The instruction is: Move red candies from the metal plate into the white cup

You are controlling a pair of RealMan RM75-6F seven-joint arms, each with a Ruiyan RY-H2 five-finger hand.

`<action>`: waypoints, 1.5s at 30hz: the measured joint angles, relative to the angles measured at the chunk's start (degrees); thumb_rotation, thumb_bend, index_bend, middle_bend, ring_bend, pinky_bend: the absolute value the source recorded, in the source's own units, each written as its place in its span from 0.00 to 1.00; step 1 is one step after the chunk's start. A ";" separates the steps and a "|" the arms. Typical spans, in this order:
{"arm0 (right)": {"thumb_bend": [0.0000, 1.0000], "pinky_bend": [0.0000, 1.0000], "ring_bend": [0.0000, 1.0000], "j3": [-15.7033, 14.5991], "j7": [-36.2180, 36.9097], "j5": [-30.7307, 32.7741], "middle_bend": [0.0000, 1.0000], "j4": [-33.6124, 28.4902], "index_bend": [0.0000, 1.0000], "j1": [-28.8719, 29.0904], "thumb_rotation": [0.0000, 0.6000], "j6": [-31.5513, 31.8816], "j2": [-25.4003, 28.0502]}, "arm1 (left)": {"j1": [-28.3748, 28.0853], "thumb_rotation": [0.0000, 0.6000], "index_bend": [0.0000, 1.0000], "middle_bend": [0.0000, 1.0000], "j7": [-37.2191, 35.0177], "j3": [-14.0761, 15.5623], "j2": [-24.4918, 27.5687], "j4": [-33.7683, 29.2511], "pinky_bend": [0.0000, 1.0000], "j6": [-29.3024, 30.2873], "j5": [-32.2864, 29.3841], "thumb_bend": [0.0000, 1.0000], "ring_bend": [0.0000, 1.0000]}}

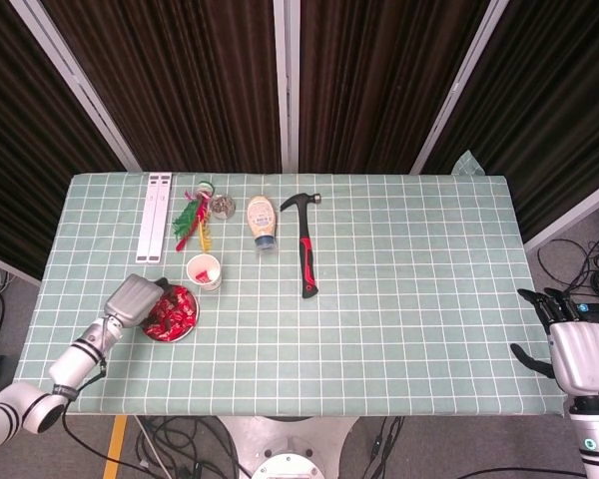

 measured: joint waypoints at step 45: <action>0.09 0.44 0.17 0.23 0.06 0.43 0.29 -0.20 0.20 0.29 1.00 -0.40 0.37 | 1.42 1.00 0.74 0.78 -7.29 -2.03 1.76 -4.48 1.00 6.38 0.98 0.51 0.95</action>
